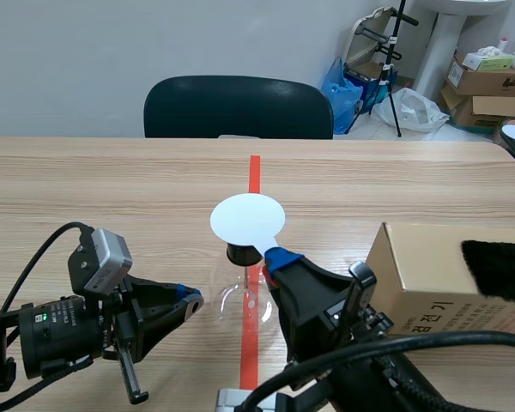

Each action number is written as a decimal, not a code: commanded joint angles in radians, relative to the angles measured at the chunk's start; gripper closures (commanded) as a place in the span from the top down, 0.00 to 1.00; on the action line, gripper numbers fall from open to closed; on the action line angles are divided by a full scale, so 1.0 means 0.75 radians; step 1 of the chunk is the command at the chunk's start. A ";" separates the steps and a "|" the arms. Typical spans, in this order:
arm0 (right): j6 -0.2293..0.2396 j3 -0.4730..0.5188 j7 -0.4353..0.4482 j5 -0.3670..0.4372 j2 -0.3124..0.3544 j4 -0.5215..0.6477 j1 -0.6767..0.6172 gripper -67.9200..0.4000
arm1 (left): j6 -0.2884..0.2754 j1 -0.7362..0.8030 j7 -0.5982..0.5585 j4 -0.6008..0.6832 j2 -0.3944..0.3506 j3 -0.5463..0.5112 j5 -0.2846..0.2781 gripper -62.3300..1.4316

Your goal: Do the electroscope experiment

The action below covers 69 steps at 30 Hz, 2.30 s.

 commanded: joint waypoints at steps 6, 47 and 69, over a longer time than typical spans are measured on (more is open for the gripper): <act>-0.014 0.012 0.003 -0.001 0.010 0.022 0.016 0.02 | -0.002 0.010 -0.018 0.033 0.004 0.000 -0.019 0.05; -0.014 0.012 -0.002 -0.001 0.010 0.022 0.016 0.02 | -0.002 0.010 -0.018 0.033 0.004 0.000 -0.019 0.05; -0.014 0.012 -0.366 -0.001 0.010 0.022 0.016 0.02 | -0.002 0.010 -0.018 0.033 0.004 0.000 -0.019 0.05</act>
